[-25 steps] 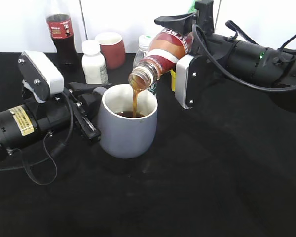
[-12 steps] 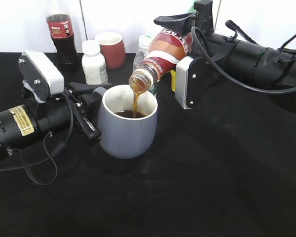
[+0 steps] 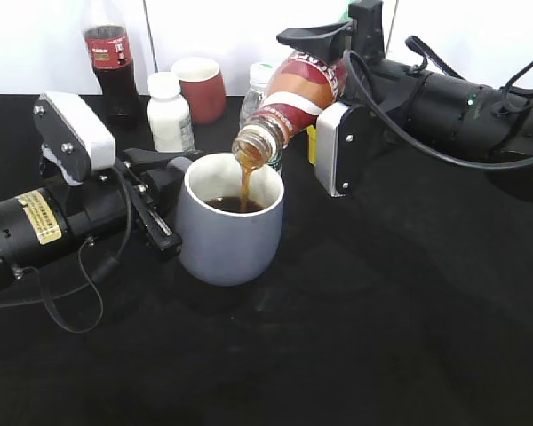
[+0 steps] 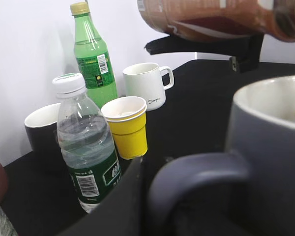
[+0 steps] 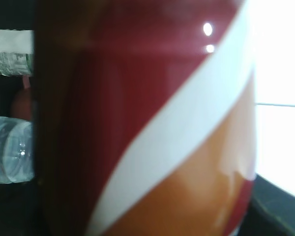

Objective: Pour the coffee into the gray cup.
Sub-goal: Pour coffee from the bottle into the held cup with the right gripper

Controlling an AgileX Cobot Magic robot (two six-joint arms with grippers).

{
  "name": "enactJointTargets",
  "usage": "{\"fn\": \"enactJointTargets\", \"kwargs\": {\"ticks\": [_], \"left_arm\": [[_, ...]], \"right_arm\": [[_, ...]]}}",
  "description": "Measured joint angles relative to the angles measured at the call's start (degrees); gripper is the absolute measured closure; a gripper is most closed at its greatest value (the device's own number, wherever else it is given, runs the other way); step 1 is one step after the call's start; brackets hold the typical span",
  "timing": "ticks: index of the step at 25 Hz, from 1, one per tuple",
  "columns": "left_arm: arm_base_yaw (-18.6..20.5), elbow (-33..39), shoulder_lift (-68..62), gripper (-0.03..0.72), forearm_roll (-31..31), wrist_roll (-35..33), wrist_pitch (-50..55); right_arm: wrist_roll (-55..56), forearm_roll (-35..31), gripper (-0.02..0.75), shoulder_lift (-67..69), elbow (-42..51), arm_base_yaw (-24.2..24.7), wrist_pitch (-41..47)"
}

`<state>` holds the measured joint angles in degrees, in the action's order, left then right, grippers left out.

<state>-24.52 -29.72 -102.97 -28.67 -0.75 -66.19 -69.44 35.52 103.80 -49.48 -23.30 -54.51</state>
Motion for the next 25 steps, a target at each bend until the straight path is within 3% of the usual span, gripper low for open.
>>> {"fn": "enactJointTargets", "kwargs": {"ticks": [25], "left_arm": [[0.00,0.00,0.00,0.618,0.05,0.00,0.56]], "right_arm": [[-3.13,-0.06,0.234,0.00,0.00,0.00,-0.06]]}}
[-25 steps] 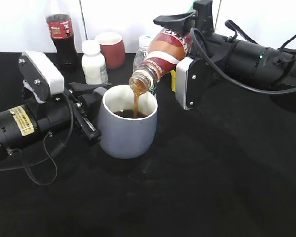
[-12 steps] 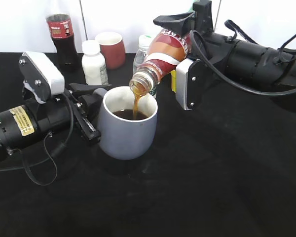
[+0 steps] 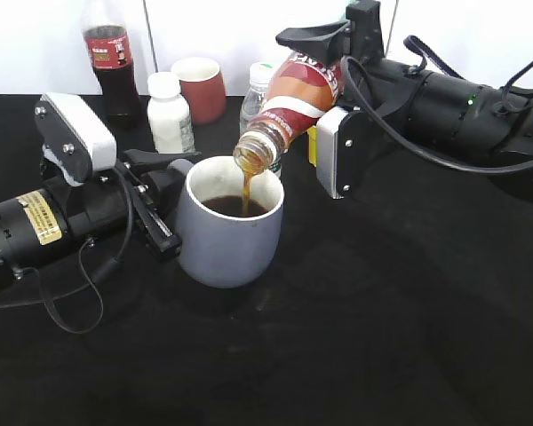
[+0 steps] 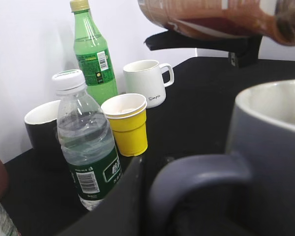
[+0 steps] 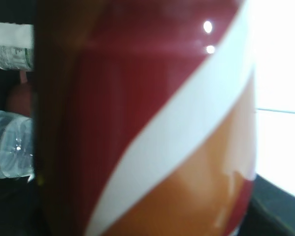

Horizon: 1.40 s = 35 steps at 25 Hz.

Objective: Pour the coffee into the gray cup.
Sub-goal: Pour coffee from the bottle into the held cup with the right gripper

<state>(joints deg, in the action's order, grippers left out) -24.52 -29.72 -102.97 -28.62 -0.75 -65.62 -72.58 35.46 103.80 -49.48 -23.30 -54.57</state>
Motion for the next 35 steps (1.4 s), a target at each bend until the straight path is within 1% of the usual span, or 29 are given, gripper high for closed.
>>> {"fn": "enactJointTargets", "kwargs": {"ticks": [32,35], "left_arm": [[0.00,0.00,0.00,0.609,0.05,-0.21,0.33],[0.00,0.00,0.00,0.609,0.05,-0.21,0.33]], "right_arm": [[-2.41,0.00,0.234,0.00,0.00,0.00,-0.41],[0.73,0.00,0.234,0.00,0.00,0.00,-0.41]]}}
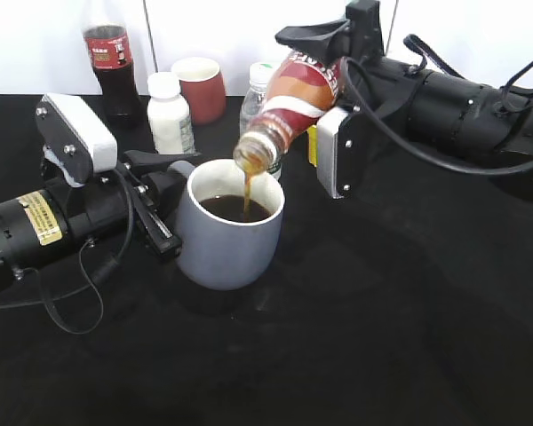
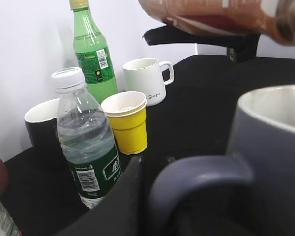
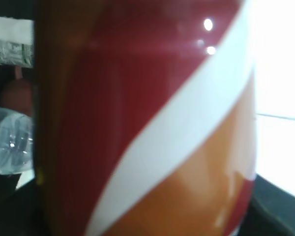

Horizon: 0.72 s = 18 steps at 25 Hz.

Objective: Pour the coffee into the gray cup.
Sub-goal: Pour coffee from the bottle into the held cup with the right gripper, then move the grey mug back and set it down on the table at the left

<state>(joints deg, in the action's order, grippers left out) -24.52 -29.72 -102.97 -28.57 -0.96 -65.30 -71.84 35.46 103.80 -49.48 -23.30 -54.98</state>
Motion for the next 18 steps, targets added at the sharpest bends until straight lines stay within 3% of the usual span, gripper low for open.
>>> {"fn": "enactJointTargets", "kwargs": {"ticks": [5,9,14,18], "left_arm": [[0.00,0.04,0.00,0.609,0.91,0.00,0.00],[0.00,0.04,0.00,0.609,3.46,-0.05,0.00],[0.26,0.06,0.00,0.608,15.48,-0.19,0.00],[5.03,0.06,0.00,0.608,23.63,-0.63,0.00]], "right_arm": [[17.48,0.00,0.234,0.00,0.00,0.00,0.00],[41.56,-0.59,0.234,0.00,0.00,0.00,-1.41],[56.79,-6.02,0.234,-0.06,0.00,0.00,-6.17],[69.86,-10.57,0.234,-0.08,0.00,0.00,-6.54]]}}
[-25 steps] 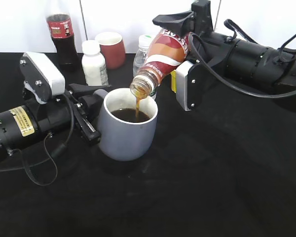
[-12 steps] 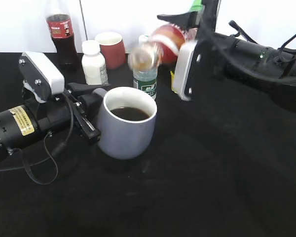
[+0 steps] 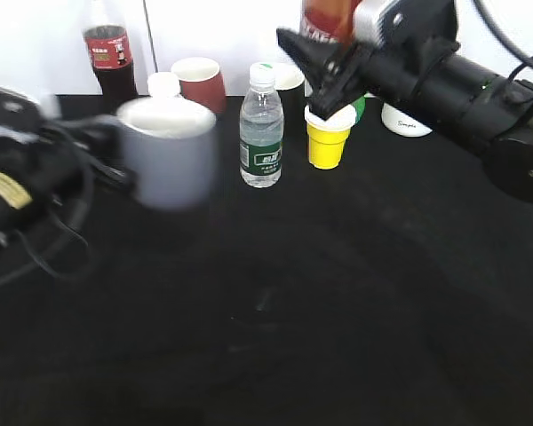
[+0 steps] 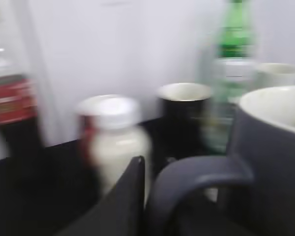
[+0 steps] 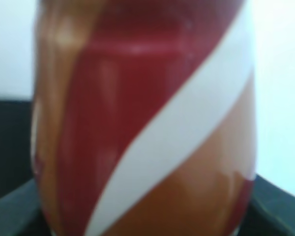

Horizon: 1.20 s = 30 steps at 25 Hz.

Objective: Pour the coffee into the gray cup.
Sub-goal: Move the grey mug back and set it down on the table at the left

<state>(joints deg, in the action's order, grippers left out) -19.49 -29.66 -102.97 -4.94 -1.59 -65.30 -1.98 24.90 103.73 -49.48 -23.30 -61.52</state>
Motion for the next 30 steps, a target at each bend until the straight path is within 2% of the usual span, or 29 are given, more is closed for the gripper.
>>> {"fn": "enactJointTargets", "kwargs": {"ticks": [5,8,13,19,25,30], "left_arm": [[11.20,0.00,0.00,0.608,0.85,-0.12,0.00],[13.48,0.00,0.00,0.608,1.92,-0.17,0.00],[17.30,-1.26,-0.93,0.608,5.71,-0.22,-0.07],[18.07,-11.95,-14.78,0.608,5.96,-0.22,0.02],[18.13,-25.82,-27.64,0.608,2.63,-0.17,-0.04],[18.13,-32.04,-33.75,0.608,0.32,0.04,-0.83]], "right_arm": [[1.08,-0.12,0.234,0.00,0.00,0.00,-0.11],[1.24,-0.17,0.234,0.00,0.00,0.00,-0.11],[9.75,-0.17,0.234,-0.05,0.00,0.00,0.20],[11.19,-0.17,0.234,-0.05,0.00,0.00,0.20],[11.39,-0.17,0.234,-0.05,0.00,0.00,0.20],[11.57,-0.17,0.234,-0.05,0.00,0.00,0.22]]}}
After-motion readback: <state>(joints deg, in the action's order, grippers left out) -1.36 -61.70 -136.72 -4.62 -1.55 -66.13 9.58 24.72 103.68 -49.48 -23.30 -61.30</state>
